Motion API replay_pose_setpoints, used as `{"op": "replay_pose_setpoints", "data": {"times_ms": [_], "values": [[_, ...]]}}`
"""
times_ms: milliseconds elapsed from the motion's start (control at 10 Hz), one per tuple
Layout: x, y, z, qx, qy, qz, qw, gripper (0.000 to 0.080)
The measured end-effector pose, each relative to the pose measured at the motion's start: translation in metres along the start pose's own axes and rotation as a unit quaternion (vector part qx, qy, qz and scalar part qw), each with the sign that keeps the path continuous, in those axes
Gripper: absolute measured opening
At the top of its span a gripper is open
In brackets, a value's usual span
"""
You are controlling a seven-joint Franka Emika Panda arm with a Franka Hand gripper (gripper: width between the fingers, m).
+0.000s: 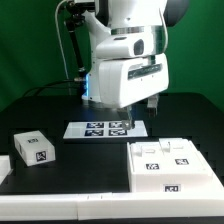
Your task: Assemble cabinet
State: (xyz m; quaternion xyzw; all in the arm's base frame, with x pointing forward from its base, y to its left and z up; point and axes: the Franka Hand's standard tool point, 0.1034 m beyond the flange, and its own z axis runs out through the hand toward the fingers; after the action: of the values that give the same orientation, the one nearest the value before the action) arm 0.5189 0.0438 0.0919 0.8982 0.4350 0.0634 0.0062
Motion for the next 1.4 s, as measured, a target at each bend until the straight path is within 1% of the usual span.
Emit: {"op": "replay_pose_setpoints", "data": {"times_ms": [100, 200, 500, 600, 700, 800, 1200, 1300, 1400], "values": [[-0.004, -0.011, 0.003, -0.004, 0.007, 0.061, 0.998, 0.0797], [-0.004, -0.01, 0.003, 0.0, 0.002, 0.07, 0.998, 0.0797], [-0.002, -0.01, 0.003, 0.003, 0.006, 0.146, 0.989, 0.0797], [0.0, -0.013, 0.002, 0.004, 0.005, 0.207, 0.978, 0.0797], [-0.003, -0.019, 0.005, 0.007, 0.0, 0.267, 0.964, 0.0797], [-0.006, -0.025, 0.009, 0.012, -0.006, 0.341, 0.94, 0.0797], [0.0, -0.032, 0.011, 0.027, -0.004, 0.47, 0.882, 0.0797], [0.0, -0.033, 0.012, 0.029, -0.003, 0.476, 0.879, 0.0797], [-0.001, -0.034, 0.022, 0.031, -0.002, 0.474, 0.88, 0.0797]]}}
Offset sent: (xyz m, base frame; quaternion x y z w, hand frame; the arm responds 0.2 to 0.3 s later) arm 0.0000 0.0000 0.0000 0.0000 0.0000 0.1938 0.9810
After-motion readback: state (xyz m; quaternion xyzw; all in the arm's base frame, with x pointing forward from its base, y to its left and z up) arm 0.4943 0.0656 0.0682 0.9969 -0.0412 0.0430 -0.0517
